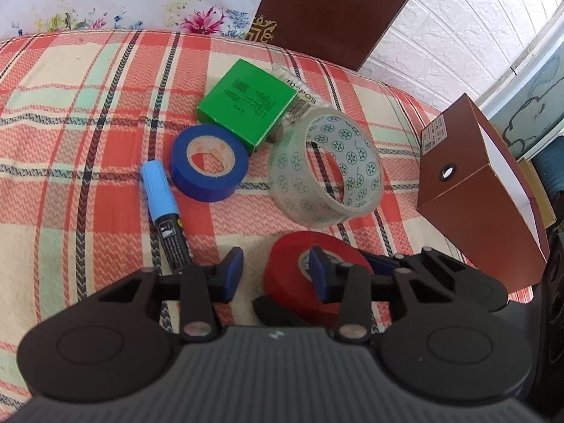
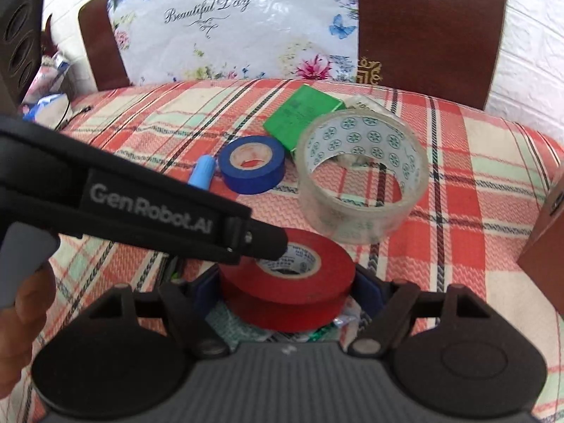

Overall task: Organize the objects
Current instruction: 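Lower the left gripper onto the red tape roll and grasp it, then carry the red tape roll with the left gripper over the brown box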

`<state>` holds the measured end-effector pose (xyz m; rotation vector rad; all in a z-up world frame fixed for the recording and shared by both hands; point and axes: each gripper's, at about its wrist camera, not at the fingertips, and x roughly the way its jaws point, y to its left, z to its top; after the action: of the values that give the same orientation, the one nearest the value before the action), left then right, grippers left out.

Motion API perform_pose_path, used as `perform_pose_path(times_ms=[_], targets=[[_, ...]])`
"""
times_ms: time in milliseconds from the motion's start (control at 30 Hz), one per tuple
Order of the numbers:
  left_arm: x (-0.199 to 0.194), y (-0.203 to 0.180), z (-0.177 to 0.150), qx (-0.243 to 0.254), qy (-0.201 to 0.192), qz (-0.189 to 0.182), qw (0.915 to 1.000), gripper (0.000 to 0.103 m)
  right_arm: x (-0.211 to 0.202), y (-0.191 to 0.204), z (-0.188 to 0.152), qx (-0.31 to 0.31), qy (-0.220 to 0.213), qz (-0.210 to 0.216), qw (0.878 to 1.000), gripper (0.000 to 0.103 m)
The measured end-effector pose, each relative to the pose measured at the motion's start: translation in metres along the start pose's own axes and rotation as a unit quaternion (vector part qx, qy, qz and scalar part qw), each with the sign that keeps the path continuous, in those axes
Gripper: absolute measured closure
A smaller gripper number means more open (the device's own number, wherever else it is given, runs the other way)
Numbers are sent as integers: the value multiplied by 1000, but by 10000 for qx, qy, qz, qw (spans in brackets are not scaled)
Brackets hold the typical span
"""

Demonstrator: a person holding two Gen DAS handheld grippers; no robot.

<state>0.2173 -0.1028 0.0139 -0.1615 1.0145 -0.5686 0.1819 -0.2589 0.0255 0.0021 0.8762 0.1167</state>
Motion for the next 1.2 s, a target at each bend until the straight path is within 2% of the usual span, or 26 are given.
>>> perform_pose_path(times_ms=[67,100,700,1200], targets=[[2,-2,-1,14,28,-16,10000,69,-1,4,1,-102,7,-11,9999,26],[2,-2,-2,17,38,-12,10000,70,-1,6,1,-134,11,-6,9999,26],[-18,-5,-10,-4,-116,97,9999,71,-12,18,-2,-317,-68,21,9995,26],[-53,-47,-22,314,-403,92,9987,71,-57,14,-13,-444,-469,-177,9978,26]])
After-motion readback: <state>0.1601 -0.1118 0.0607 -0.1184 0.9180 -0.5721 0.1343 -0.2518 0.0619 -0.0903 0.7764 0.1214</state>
